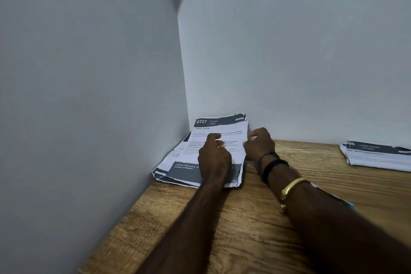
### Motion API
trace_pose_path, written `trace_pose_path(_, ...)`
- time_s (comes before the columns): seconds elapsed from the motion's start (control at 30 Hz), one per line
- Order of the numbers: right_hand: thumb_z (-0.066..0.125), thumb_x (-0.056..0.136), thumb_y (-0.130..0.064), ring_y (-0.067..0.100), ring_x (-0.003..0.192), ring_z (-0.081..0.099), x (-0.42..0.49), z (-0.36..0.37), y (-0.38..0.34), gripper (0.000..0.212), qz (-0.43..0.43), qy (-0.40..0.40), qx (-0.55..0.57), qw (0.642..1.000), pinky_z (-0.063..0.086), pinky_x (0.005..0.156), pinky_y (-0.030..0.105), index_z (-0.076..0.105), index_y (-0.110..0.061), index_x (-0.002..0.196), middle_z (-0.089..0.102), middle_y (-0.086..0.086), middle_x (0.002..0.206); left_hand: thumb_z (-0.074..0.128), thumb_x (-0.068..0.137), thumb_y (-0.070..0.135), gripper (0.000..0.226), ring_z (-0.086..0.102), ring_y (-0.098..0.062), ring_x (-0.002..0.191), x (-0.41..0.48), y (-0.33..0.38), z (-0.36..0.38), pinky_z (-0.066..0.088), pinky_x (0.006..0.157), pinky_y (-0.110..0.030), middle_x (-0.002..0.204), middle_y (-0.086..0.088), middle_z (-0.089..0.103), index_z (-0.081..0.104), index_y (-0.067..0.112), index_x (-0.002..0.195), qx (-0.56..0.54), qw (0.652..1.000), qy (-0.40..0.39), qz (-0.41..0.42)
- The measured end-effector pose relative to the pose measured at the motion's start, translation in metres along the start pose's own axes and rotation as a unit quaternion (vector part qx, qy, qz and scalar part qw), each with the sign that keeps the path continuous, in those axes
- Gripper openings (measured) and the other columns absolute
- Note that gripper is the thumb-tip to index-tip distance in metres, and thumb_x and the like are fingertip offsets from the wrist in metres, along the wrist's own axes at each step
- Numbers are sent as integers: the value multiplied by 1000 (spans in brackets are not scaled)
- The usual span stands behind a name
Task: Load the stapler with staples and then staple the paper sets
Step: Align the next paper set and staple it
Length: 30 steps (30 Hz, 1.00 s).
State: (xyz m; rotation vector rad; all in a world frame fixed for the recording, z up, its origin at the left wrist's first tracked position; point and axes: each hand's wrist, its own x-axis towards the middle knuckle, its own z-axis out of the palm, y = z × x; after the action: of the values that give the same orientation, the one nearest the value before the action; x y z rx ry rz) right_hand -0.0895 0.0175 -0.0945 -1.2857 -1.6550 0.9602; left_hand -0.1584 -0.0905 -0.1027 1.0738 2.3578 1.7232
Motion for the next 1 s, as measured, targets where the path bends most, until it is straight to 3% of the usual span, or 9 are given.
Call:
trace_pose_path(0.17, 61, 82, 1, 28, 105, 67, -2, -32, 8, 28, -33, 10, 45, 998, 55, 90, 31, 69, -26, 87, 70, 1, 107, 62, 95, 17, 27, 65, -21, 117, -1, 2, -3, 48, 104, -36, 122, -2, 73, 66, 16, 122, -20, 998, 9, 58)
trace_pose_path(0.3, 65, 84, 1, 25, 94, 68, -3, -69, 21, 31, -50, -3, 91, 995, 56, 77, 27, 72, -28, 79, 72, 4, 103, 66, 94, 20, 25, 65, -24, 115, -3, 2, -6, 44, 97, -28, 120, -4, 73, 69, 16, 118, -7, 998, 23, 62)
trace_pose_path(0.43, 65, 85, 2, 33, 98, 71, -3, -113, 34, 28, -57, -12, 99, 993, 60, 90, 46, 75, -24, 82, 76, 10, 103, 66, 92, 25, 22, 60, -28, 118, -8, 15, 5, 46, 101, -39, 122, -6, 69, 71, 22, 114, 30, 999, 16, 33)
trace_pose_path(0.5, 64, 85, 3, 37, 99, 71, -3, -132, 41, 28, -52, -9, 108, 993, 60, 89, 50, 76, -22, 84, 76, 13, 102, 66, 92, 23, 21, 61, -27, 117, -12, 24, 14, 47, 101, -37, 121, -6, 71, 72, 20, 112, -9, 1000, -5, 10)
trace_pose_path(0.6, 62, 85, 4, 38, 98, 72, -3, -158, 54, 27, -49, 9, 110, 993, 61, 86, 51, 77, -19, 86, 77, 15, 102, 65, 90, 17, 19, 65, -27, 114, -19, 38, 31, 49, 102, -37, 116, -4, 75, 77, 20, 105, -81, 996, -28, -38)
trace_pose_path(0.7, 60, 87, 4, 34, 95, 72, -4, -177, 67, 30, -40, 20, 117, 992, 62, 78, 41, 76, -20, 81, 77, 14, 100, 63, 89, 12, 20, 68, -29, 110, -26, 47, 49, 53, 101, -40, 111, -5, 77, 79, 19, 98, -112, 990, -42, -76)
trace_pose_path(0.83, 74, 84, -9, 28, 101, 71, -2, -198, 83, 11, -40, 12, 90, 995, 57, 91, 36, 78, -19, 87, 77, 7, 100, 62, 84, 4, 24, 70, -29, 107, -33, 52, 75, 54, 101, -40, 108, -7, 78, 80, 17, 94, -149, 981, -54, -108)
trace_pose_path(0.9, 82, 79, -8, 28, 103, 70, 0, -205, 91, 16, -40, -16, 63, 997, 55, 93, 34, 78, -14, 93, 75, 7, 102, 63, 83, 1, 25, 71, -31, 106, -33, 51, 88, 55, 100, -41, 107, -10, 78, 81, 14, 93, -166, 977, -63, -114)
trace_pose_path(1.0, 84, 71, 3, 33, 104, 70, -1, -211, 101, 26, -22, -23, 77, 997, 55, 99, 44, 78, -10, 93, 74, 12, 108, 64, 79, 0, 25, 73, -30, 100, -32, 43, 104, 58, 97, -42, 102, -10, 79, 80, 20, 80, -179, 971, -88, -131)
